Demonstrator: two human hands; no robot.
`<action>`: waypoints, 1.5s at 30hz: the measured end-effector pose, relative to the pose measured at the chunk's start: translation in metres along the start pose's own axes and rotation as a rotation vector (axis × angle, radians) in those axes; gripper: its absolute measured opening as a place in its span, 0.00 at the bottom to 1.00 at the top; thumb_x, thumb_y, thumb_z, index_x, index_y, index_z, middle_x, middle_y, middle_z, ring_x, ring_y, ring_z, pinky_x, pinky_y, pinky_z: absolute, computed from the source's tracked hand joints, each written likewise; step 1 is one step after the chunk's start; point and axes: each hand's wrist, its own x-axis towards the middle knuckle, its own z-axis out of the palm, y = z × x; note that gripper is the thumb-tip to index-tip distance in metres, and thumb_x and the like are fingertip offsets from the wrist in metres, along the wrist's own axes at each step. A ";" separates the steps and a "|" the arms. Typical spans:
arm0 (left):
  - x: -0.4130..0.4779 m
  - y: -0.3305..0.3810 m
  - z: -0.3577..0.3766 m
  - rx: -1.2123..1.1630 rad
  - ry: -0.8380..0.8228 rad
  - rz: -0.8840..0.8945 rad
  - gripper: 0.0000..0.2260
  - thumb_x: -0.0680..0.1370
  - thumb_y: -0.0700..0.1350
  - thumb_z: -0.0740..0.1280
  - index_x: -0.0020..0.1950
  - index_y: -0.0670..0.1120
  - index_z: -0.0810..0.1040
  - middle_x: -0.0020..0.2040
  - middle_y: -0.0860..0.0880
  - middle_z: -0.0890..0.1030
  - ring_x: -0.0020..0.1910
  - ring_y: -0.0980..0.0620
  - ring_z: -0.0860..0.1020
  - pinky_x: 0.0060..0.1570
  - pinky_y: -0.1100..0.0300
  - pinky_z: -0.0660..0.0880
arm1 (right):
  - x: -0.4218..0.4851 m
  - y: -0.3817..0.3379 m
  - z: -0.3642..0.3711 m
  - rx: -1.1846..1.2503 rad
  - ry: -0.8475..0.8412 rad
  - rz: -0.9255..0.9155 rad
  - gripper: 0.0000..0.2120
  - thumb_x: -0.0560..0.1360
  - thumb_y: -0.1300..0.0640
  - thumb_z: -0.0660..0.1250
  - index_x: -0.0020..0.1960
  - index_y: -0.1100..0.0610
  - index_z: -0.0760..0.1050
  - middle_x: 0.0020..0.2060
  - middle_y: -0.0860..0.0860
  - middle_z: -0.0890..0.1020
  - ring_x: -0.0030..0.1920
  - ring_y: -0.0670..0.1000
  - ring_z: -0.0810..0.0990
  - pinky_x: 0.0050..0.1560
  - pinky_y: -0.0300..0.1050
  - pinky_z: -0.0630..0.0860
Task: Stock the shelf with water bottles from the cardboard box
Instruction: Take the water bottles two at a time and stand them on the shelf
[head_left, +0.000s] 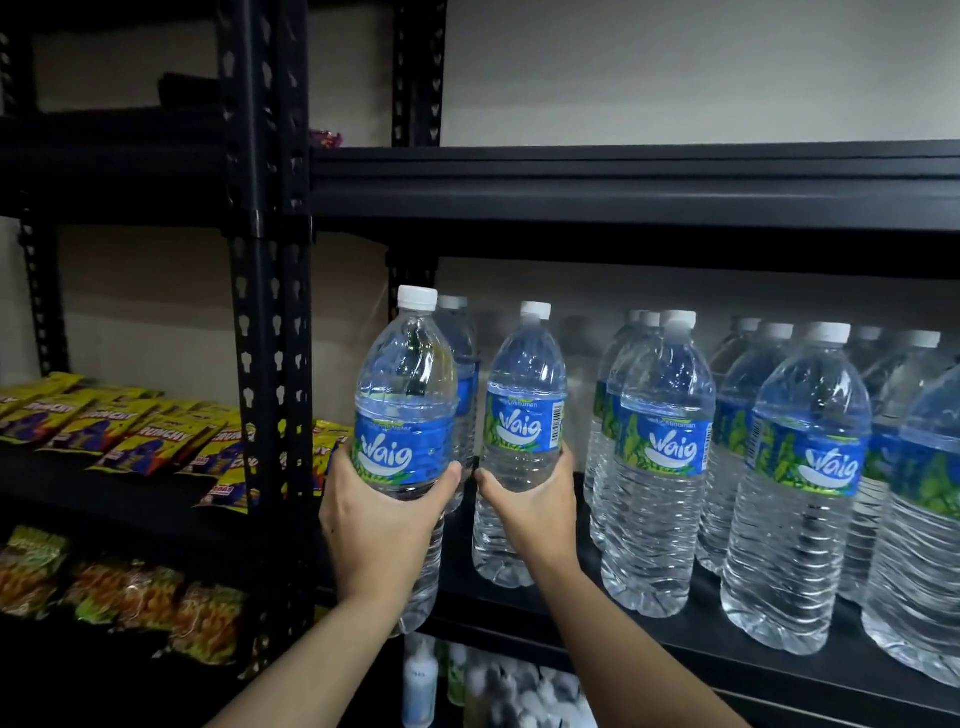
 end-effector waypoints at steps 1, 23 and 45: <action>0.001 0.000 0.000 0.004 0.005 -0.007 0.32 0.58 0.57 0.82 0.55 0.46 0.73 0.49 0.52 0.76 0.48 0.54 0.70 0.53 0.55 0.73 | 0.000 0.000 -0.001 -0.001 -0.005 -0.001 0.44 0.59 0.44 0.80 0.70 0.47 0.64 0.60 0.42 0.78 0.60 0.44 0.77 0.64 0.50 0.75; 0.012 -0.006 0.007 0.013 -0.013 -0.019 0.31 0.57 0.59 0.81 0.51 0.48 0.72 0.47 0.51 0.78 0.48 0.50 0.75 0.49 0.56 0.74 | -0.017 0.047 -0.050 -0.659 -0.601 0.118 0.60 0.49 0.15 0.62 0.68 0.53 0.63 0.67 0.50 0.75 0.66 0.51 0.75 0.67 0.48 0.71; 0.049 -0.054 0.061 0.074 -0.267 -0.041 0.43 0.61 0.57 0.80 0.69 0.47 0.64 0.63 0.49 0.72 0.64 0.50 0.70 0.63 0.54 0.70 | -0.019 0.041 -0.050 -0.730 -0.543 0.115 0.51 0.54 0.18 0.65 0.66 0.50 0.66 0.63 0.49 0.78 0.64 0.52 0.77 0.63 0.45 0.73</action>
